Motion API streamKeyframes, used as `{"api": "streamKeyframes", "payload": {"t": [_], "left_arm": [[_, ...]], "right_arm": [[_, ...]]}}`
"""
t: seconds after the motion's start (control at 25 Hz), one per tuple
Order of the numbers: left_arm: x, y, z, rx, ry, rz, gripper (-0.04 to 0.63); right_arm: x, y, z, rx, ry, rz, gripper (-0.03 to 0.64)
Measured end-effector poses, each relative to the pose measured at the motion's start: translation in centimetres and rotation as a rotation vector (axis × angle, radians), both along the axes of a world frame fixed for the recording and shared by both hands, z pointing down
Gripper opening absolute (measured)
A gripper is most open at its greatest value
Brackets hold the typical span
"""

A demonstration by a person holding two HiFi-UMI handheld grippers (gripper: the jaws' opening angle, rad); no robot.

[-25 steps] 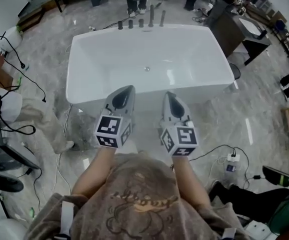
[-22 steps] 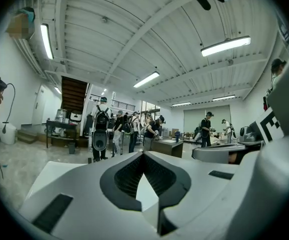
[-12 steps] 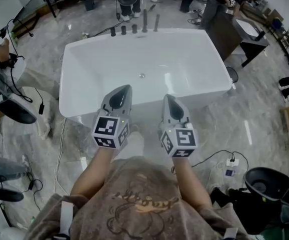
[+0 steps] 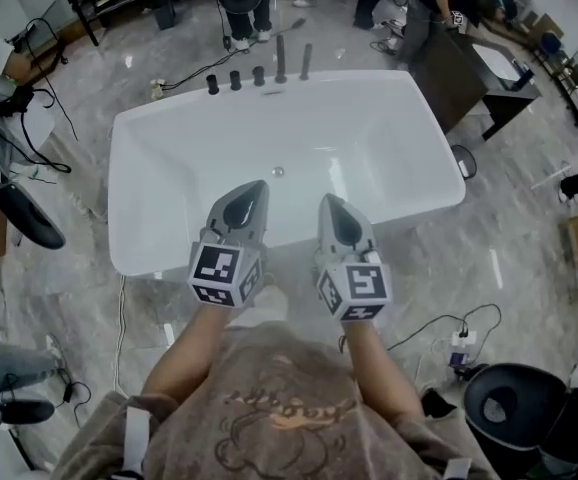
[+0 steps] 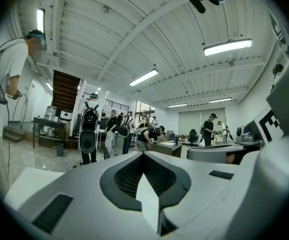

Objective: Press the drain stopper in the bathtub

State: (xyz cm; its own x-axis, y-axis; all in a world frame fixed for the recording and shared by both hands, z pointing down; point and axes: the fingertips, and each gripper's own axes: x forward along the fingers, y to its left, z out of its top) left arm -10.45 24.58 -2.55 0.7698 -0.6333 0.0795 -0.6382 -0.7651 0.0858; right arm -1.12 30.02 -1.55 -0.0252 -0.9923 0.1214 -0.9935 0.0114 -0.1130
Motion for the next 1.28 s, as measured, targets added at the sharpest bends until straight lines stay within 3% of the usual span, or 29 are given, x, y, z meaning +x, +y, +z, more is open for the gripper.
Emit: {"api": "streamKeyframes", "payload": {"t": [0.52,0.96,1.28], "left_arm": [[3.3,-11.1,-0.1,-0.002,-0.007,0.021,0.0],[6.2,-16.5,0.4,-0.024,0.014,0.019,0.0],[8.2,-19.6,-0.5,-0.004,0.049,-0.027,0.0]], "right_arm": [[2.8,-12.1,-0.3,0.007,0.015,-0.012,0.0],[5.7,-17.3,0.1,0.012,0.016,-0.016,0.0],[7.6,-21.0,-0.3,0.031,0.016,-0.087,0.0]]}}
